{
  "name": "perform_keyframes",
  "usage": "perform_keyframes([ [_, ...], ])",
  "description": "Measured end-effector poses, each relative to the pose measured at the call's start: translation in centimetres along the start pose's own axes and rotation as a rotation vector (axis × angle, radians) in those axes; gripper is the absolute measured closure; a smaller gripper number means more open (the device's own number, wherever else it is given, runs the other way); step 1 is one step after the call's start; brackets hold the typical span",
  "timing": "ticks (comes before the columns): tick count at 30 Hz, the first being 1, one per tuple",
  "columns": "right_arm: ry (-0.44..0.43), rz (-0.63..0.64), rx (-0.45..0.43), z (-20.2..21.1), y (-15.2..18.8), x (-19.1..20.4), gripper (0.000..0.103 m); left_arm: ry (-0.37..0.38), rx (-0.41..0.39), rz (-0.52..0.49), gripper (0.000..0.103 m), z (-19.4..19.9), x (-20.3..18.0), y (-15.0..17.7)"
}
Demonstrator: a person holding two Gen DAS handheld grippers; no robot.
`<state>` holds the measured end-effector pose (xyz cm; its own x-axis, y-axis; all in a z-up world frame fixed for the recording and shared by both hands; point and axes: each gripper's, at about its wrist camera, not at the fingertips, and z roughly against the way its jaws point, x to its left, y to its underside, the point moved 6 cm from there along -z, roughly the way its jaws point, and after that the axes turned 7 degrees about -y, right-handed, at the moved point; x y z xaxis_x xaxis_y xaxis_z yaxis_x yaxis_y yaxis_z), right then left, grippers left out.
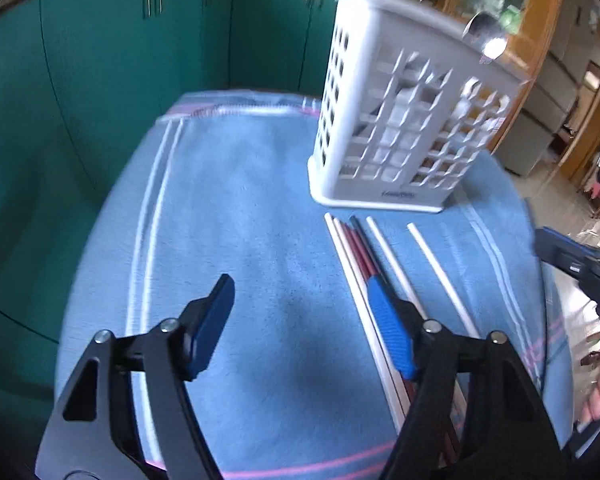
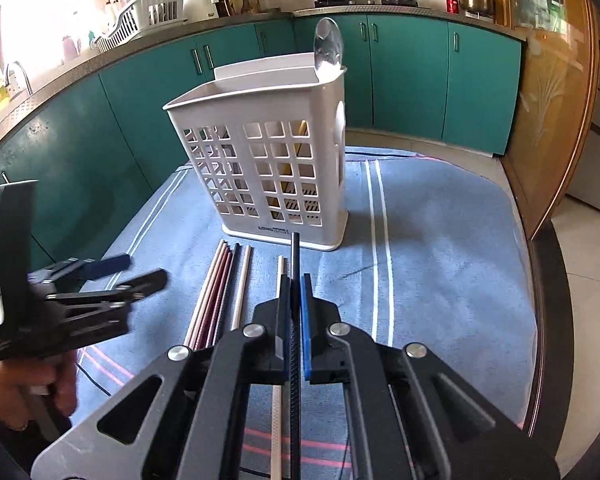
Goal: Organize utensils
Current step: 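Grasp a white chopstick with the left tool while the right tool holds the black one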
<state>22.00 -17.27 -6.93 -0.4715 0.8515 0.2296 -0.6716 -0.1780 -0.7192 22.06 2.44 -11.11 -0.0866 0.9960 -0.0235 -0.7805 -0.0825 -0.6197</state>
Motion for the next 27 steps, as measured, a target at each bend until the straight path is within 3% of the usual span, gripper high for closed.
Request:
perform_keyframes([
  [3, -0.009, -0.009, -0.002, 0.1, -0.2, -0.4, 0.098, -0.044, 0.007, -0.026, 0.04, -1.4, -1.2, -0.3],
  [5, -0.015, -0.012, 0.001, -0.1, 0.3, -0.2, 0.098, -0.06, 0.029, -0.027, 0.048, -2.3, -1.4, -0.1],
  [11, -0.028, -0.004, 0.004, -0.2, 0.4, 0.0, 0.098, -0.113, 0.033, -0.04, 0.053, -3.3, -1.4, -0.3],
  [15, -0.026, -0.012, 0.002, -0.1, 0.3, -0.1, 0.098, -0.071, 0.055, -0.003, 0.054, -2.8, -1.5, -0.7],
  [23, -0.026, -0.006, 0.006, 0.0, 0.4, 0.1, 0.098, -0.079, 0.068, -0.017, 0.054, -2.7, -2.1, -0.6],
  [27, -0.024, -0.01, 0.008, -0.1, 0.4, 0.1, 0.098, -0.052, 0.048, 0.038, 0.052, -1.7, -1.4, -1.7],
])
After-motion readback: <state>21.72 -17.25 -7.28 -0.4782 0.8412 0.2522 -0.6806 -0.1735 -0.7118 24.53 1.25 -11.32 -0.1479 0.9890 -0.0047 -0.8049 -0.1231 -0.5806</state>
